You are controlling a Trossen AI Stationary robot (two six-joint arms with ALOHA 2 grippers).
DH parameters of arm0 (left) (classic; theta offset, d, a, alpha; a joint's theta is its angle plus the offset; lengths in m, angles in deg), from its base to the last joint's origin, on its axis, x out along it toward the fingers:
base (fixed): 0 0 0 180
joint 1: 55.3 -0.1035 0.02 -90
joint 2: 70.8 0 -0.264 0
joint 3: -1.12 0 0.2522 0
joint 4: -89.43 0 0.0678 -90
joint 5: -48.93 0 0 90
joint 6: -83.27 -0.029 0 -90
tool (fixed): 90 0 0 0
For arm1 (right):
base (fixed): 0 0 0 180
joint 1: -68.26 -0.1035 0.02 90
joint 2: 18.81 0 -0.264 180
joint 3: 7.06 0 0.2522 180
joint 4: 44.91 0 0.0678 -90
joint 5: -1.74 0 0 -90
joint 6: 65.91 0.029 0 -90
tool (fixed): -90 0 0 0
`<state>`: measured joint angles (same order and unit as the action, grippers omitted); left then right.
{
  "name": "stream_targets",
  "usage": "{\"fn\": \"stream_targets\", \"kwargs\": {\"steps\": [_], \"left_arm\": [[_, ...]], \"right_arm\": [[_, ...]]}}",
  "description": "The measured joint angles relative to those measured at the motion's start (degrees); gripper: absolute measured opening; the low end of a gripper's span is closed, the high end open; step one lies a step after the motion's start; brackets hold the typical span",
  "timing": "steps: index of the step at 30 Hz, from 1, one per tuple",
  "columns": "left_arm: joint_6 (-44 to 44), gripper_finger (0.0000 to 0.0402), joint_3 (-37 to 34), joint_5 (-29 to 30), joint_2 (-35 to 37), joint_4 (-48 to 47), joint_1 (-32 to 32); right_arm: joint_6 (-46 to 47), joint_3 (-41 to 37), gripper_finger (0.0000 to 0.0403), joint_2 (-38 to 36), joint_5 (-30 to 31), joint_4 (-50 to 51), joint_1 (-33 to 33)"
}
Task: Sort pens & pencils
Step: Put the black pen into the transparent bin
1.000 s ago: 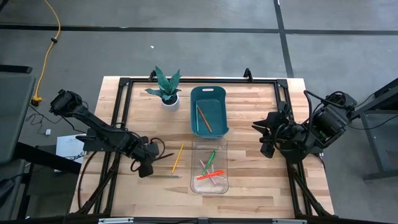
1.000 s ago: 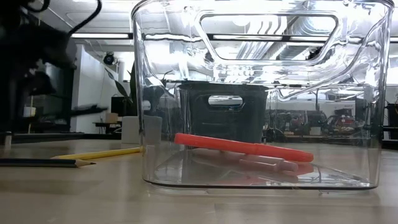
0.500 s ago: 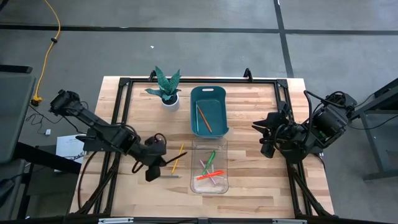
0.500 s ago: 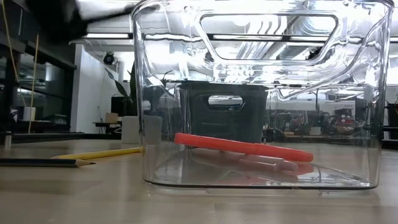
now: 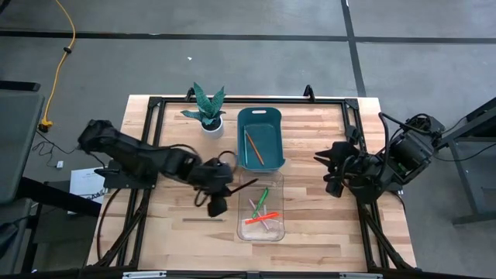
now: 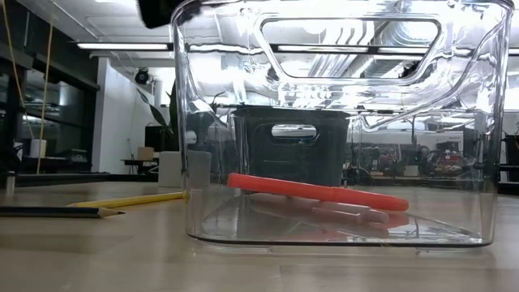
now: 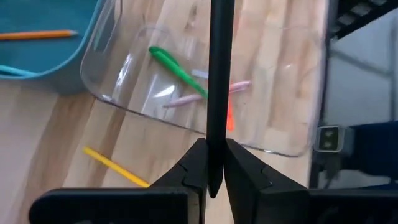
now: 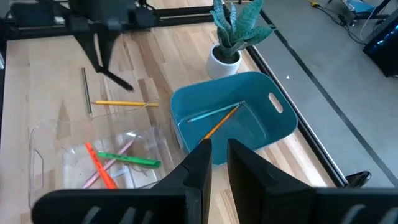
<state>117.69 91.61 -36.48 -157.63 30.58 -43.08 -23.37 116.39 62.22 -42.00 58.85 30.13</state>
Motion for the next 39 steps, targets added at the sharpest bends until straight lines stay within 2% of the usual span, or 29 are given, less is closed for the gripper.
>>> {"fn": "stream_targets", "kwargs": {"steps": [2,12,14,16,18,20,22,24,26,28,30,36,39], "left_arm": [[-1.92,0.003,3.01,-1.24,-2.84,-3.12,-0.75],[-2.96,0.0023,11.26,-4.22,-12.03,-1.57,-1.01],[-2.66,0.0024,11.57,-4.48,-12.72,-2.86,-1.01],[-1.61,0.0027,12.06,-5.05,-13.83,0.42,-0.99],[-1.11,0.0028,11.6,-5.25,-14.04,-1.53,-0.99],[-0.12,0.0029,12.13,-5.25,-15.25,2.12,-0.95],[0.37,0.0029,11.63,-5.65,-15.65,-0.3,-0.97],[0.84,0.0029,12.04,-6.26,-17.12,3.17,-0.97],[0.94,0.003,11.7,-6.67,-17.6,1.13,-0.97],[1.32,0.003,12.0,-6.93,-18.93,4.22,-0.97],[1.38,0.003,11.68,-7.4,-19.51,2.59,-0.97],[2.22,0.003,12.02,-8.32,-21.72,7.33,-0.97],[2.22,0.003,11.68,-9.09,-21.95,6.21,-0.97]], "right_arm": [[-0.15,0.0,0.0041,0.01,-0.55,0.02,0.0],[-1.88,0.0,0.0041,0.03,-1.26,0.02,-0.07],[-2.09,0.0,0.0041,-0.02,-1.26,0.0,-0.07],[-2.44,0.0,0.0041,0.03,-1.27,0.01,-0.07],[-2.43,0.0,0.0041,-0.02,-1.3,0.0,-0.07],[-2.46,0.0,0.0041,0.03,-1.44,0.02,-0.12],[-2.46,0.0,0.0041,0.01,-1.54,0.01,-0.15],[-2.46,0.0,0.0041,0.03,-1.85,0.01,-0.15],[-2.35,0.0,0.0041,0.01,-1.87,0.02,-0.15],[-2.26,0.0,0.0041,0.02,-1.87,-0.01,-0.15],[-2.07,0.0,0.0041,0.0,-1.9,0.02,-0.15],[-2.0,0.0,0.0041,0.03,-1.93,0.02,-0.17],[-1.87,0.0,0.0041,0.01,-1.92,-0.01,-0.17]]}}
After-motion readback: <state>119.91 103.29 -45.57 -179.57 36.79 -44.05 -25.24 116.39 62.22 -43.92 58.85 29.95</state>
